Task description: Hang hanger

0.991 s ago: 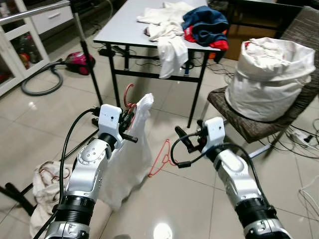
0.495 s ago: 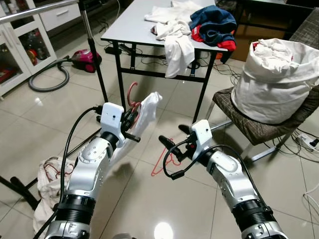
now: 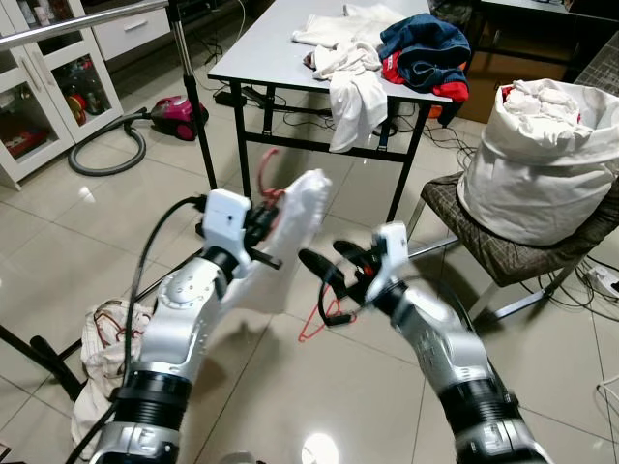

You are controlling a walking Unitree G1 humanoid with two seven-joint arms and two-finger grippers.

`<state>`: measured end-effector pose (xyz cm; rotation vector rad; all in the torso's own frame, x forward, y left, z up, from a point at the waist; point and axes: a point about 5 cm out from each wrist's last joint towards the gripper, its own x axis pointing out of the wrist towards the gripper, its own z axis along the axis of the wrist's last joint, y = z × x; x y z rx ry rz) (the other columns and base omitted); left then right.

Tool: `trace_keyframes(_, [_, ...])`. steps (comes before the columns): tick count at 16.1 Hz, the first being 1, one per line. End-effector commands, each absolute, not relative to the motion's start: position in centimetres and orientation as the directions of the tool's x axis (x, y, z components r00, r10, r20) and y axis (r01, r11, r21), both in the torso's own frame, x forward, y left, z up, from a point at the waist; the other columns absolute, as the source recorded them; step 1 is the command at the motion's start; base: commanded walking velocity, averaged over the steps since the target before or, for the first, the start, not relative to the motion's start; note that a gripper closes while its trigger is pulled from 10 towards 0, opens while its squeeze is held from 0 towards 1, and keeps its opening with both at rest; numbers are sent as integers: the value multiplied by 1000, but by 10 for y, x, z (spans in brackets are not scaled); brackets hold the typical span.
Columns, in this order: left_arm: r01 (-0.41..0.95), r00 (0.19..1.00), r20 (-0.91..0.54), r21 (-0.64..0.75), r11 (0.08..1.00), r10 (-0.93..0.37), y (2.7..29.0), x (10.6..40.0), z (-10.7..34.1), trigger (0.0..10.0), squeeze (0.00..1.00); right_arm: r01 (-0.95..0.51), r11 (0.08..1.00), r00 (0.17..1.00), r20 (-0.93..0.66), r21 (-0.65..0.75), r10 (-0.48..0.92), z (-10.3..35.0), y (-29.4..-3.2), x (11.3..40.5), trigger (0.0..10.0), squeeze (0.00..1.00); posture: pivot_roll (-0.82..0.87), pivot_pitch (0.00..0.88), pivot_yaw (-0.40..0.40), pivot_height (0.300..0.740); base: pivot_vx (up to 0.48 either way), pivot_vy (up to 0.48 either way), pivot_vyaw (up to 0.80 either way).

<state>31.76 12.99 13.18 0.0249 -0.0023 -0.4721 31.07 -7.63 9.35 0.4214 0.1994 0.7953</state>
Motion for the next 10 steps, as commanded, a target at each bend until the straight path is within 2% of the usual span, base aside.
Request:
trace_keyframes(1, [479,877,31,35,877,-480,125,318,141,10000,0,-644,611,684,-11,459,729,96,-75,313,10000,0,85,0,1,740,0,0,0])
trace_keyframes(4, [480,876,31,34,877,-481,125,318,142,10000,0,-657,569,659,11,494,752,104,-64,314,10000,0,88,0,-1,740,0,0,0])
trace_keyframes(10, [486,873,34,31,873,-487,123,317,144,10000,0,-658,612,656,-65,438,752,92,-62,313,10000,0,91,0,-2,740,0,0,0])
